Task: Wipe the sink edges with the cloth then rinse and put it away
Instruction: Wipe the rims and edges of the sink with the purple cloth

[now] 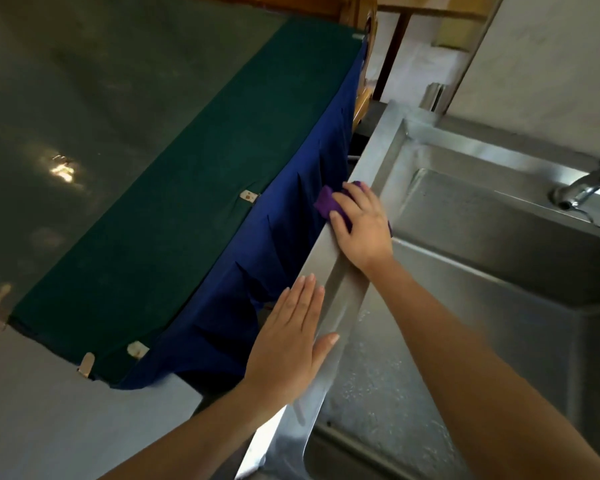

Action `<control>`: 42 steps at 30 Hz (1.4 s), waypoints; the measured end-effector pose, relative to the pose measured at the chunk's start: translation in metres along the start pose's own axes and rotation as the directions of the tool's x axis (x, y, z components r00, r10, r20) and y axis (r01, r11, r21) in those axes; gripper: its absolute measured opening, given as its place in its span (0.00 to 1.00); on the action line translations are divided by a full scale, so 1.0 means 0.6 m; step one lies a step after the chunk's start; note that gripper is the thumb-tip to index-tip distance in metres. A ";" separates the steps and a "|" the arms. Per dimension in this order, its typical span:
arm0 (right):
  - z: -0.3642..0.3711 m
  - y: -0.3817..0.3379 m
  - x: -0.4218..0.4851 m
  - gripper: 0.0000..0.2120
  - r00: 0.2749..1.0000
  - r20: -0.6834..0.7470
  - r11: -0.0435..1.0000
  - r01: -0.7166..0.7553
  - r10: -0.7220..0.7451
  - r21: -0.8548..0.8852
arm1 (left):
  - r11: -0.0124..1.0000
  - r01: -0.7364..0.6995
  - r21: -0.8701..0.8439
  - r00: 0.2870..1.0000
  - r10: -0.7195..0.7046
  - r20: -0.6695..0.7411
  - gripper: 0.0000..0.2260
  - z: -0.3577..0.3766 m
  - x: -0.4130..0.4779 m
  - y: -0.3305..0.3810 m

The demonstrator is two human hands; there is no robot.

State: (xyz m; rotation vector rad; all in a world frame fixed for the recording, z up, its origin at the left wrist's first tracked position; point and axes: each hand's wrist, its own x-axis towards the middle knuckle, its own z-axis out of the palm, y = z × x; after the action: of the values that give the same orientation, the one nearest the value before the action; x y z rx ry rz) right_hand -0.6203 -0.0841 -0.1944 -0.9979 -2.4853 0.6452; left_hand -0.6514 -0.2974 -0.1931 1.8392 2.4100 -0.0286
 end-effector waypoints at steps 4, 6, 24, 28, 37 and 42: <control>0.005 -0.019 -0.049 0.21 0.999 0.039 1.000 -0.016 0.016 -0.011 | 1.000 -0.013 0.020 1.000 0.013 -0.015 0.31 0.002 -0.001 -0.003; 0.008 -0.030 -0.072 0.21 0.999 0.047 1.000 -0.023 0.024 -0.013 | 1.000 -0.008 0.010 1.000 0.009 -0.027 0.31 0.002 -0.010 -0.005; 0.027 -0.144 -0.273 0.20 0.985 0.071 0.987 -0.154 0.158 -0.054 | 0.998 0.040 -0.056 0.998 -0.043 -0.045 0.32 0.023 -0.225 -0.014; 0.035 -0.169 -0.315 0.20 0.985 0.094 0.988 -0.142 0.147 -0.059 | 0.993 0.068 -0.092 0.996 -0.072 -0.046 0.32 0.022 -0.257 -0.012; 0.037 -0.215 -0.424 0.22 0.981 0.179 0.996 -0.082 0.075 0.028 | 0.979 0.129 -0.157 0.989 -0.139 -0.055 0.31 0.026 -0.317 -0.005; 0.034 -0.236 -0.470 0.20 0.975 0.216 0.993 -0.077 0.056 0.092 | 0.977 0.170 -0.132 0.985 -0.172 -0.004 0.31 0.033 -0.356 0.004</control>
State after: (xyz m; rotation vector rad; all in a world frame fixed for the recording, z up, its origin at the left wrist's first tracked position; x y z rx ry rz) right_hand -0.5175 -0.3828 -0.1843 -1.0258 -2.5803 0.9342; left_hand -0.5922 -0.5038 -0.1916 1.5798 2.5076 0.1269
